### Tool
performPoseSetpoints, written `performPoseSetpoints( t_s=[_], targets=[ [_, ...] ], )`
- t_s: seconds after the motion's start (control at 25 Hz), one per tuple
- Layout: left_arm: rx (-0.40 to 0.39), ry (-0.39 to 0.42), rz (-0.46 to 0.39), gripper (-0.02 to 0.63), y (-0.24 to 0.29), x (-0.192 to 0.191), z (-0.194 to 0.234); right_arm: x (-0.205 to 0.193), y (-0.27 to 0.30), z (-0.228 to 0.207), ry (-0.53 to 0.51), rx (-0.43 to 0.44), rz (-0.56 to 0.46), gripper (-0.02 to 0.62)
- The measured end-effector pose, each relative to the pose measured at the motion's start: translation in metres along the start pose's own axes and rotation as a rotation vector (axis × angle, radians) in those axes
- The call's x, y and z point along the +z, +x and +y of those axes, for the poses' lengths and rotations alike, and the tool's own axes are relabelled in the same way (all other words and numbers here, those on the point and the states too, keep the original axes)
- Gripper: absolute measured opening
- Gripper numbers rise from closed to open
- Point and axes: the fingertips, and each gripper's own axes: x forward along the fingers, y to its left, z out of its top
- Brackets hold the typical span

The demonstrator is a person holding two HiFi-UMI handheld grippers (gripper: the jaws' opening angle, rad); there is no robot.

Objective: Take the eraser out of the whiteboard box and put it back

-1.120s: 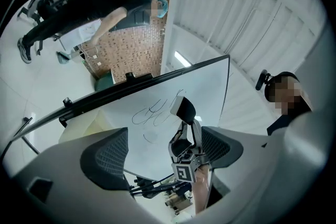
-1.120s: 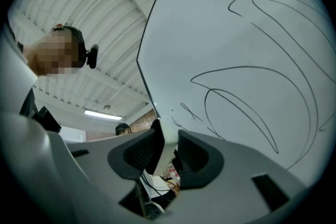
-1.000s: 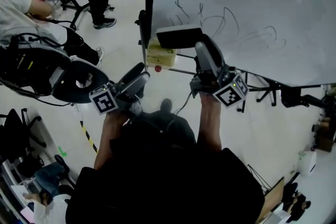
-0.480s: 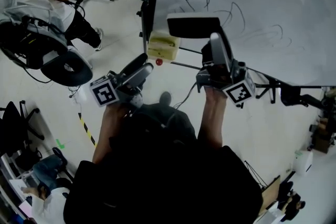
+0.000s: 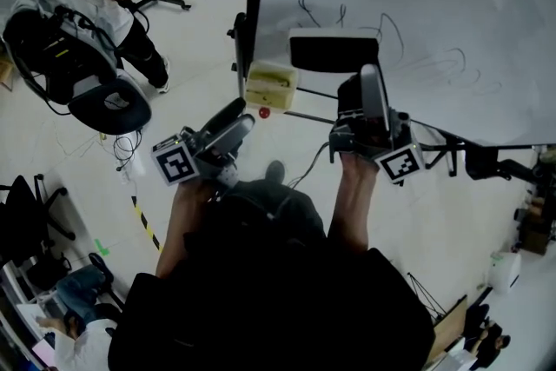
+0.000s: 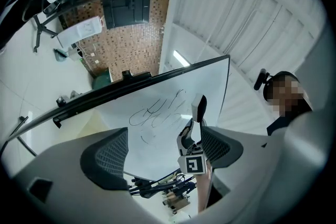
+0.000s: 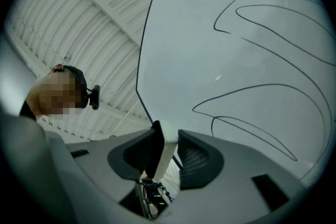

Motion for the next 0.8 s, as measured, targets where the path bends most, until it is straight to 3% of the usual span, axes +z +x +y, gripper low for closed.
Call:
performPoseSetpoints(
  t_s=[0.48, 0.64, 0.8],
  targets=[
    [-0.031, -0.01, 0.008, 0.428, 0.006, 0.0, -0.005, 0.043, -0.008, 0.012, 0.062, 0.052, -0.176, 0.161],
    [0.007, 0.006, 0.015, 0.428, 0.001, -0.002, 0.003, 0.057, -0.01, 0.019, 0.058, 0.073, -0.213, 0.161],
    [-0.002, 0.015, 0.023, 0.428, 0.003, -0.003, -0.001, 0.067, -0.011, 0.027, 0.054, 0.088, -0.239, 0.161]
  ],
)
